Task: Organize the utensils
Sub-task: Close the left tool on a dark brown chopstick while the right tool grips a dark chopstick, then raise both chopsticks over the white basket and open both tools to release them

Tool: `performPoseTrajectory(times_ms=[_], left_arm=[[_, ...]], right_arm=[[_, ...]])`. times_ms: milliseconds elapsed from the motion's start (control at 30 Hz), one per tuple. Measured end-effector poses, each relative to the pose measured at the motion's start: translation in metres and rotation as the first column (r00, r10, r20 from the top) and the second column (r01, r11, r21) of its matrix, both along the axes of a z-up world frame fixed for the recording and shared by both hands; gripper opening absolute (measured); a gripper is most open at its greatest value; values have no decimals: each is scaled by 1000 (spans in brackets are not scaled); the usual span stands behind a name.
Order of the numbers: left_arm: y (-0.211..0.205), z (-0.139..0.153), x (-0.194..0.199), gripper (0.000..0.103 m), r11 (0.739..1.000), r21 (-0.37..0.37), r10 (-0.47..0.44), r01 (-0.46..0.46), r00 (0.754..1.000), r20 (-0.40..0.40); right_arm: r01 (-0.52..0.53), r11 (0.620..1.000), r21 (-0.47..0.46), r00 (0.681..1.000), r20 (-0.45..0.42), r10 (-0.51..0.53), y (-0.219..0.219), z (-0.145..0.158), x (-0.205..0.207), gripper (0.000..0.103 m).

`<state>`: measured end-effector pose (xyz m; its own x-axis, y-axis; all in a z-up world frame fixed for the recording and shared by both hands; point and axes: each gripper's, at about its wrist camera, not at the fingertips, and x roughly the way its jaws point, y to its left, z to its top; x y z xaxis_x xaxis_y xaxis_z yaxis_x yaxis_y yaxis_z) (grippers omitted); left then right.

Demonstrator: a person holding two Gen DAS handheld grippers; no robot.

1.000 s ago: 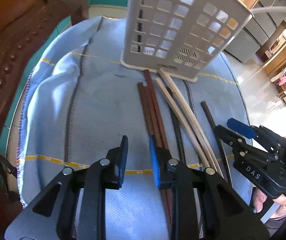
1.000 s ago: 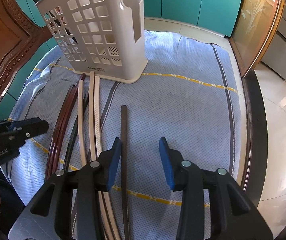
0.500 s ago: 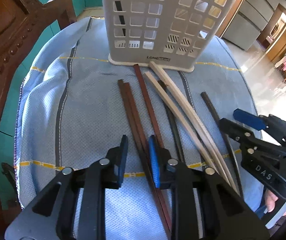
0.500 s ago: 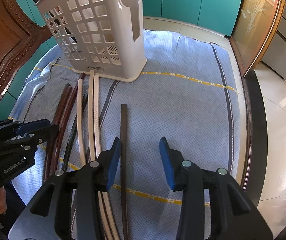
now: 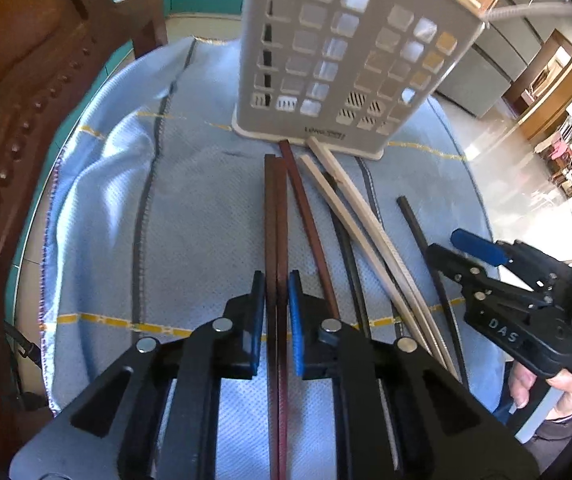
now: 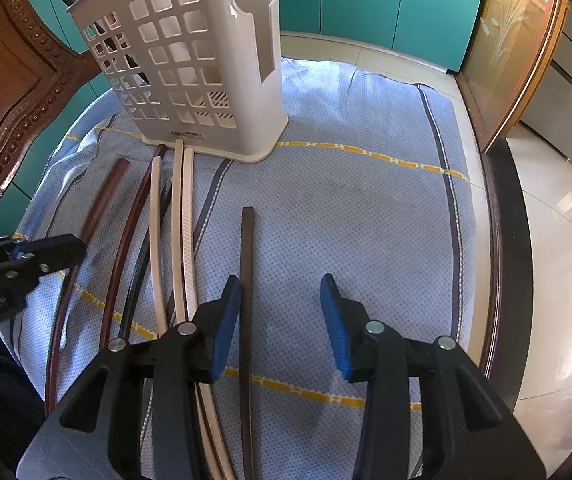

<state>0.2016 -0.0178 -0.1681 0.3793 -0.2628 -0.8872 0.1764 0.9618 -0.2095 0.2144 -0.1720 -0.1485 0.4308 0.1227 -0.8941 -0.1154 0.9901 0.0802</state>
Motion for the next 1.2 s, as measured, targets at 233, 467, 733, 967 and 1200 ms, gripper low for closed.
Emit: performPoseTrajectory(times_ms=[233, 467, 733, 967, 1200], left_arm=[[14, 7, 1, 13, 999, 23, 46, -46, 999, 26], [9, -11, 14, 16, 993, 94, 75, -74, 997, -2], [-1, -17, 34, 17, 977, 193, 85, -90, 996, 35], [-10, -19, 42, 18, 968, 231, 87, -98, 995, 54], [-13, -3, 32, 7, 975, 181, 115, -132, 988, 98]], right_arm=[[-2, 1000, -7, 1000, 0, 2, 1, -1, 0, 43], [-21, 1000, -6, 1000, 7, 21, 7, -1, 2, 43], [-56, 998, -42, 998, 33, 57, 19, -3, 6, 43], [-68, 997, -41, 997, 36, 69, 21, -4, 7, 7], [-70, 997, 24, 983, 171, 65, 10, 35, -9, 7]])
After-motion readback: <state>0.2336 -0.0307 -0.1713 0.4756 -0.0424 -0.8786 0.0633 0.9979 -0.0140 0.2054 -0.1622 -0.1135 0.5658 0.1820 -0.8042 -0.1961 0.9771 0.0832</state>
